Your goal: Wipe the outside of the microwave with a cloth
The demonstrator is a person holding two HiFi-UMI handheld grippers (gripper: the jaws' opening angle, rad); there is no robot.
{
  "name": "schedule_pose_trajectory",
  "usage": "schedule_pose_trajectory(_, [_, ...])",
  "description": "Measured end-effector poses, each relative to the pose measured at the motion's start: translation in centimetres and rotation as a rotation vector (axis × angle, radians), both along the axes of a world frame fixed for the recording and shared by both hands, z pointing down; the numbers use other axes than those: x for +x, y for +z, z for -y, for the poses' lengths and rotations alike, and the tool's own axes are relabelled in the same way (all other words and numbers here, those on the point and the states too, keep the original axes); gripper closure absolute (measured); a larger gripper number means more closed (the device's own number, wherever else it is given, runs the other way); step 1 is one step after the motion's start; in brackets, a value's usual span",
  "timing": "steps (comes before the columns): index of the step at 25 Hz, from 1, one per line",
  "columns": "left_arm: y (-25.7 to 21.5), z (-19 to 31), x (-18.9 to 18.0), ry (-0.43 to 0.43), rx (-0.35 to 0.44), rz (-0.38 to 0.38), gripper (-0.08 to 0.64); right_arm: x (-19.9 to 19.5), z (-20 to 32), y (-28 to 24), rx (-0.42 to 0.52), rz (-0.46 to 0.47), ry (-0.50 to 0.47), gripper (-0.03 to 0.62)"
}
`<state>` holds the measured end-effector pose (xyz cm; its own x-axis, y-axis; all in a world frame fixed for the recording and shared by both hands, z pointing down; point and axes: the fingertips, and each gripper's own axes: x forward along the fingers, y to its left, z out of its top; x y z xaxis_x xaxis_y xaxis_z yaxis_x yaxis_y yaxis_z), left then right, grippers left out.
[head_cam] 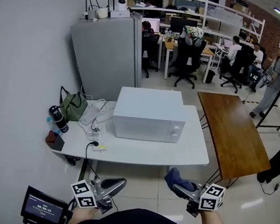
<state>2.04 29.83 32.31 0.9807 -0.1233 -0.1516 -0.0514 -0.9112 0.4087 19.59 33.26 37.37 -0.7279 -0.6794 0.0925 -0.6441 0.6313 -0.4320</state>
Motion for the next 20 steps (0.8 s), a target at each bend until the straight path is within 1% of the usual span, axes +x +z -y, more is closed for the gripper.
schedule_pose_trajectory(3, [-0.1, -0.4, -0.1, -0.003, 0.004, -0.005, 0.557, -0.8, 0.1, 0.4, -0.001, -0.015, -0.023, 0.538])
schedule_pose_trajectory(7, [0.3, -1.1, -0.8, 0.009, 0.004, -0.025, 0.557, -2.1, 0.6, -0.4, 0.04, -0.027, -0.027, 0.538])
schedule_pose_trajectory(11, [0.0, -2.7, -3.0, 0.023, 0.008, -0.014, 0.557, -5.0, -0.3, -1.0, 0.045, -0.052, -0.04, 0.538])
schedule_pose_trajectory(14, [-0.4, -3.1, -5.0, 0.011, 0.008, -0.015, 0.557, -6.9, -0.6, -1.9, 0.055, -0.066, -0.044, 0.538])
schedule_pose_trajectory(20, [-0.9, -2.6, -7.2, 0.008, 0.026, -0.02, 0.557, -8.9, -0.4, -2.5, 0.079, -0.091, -0.037, 0.538])
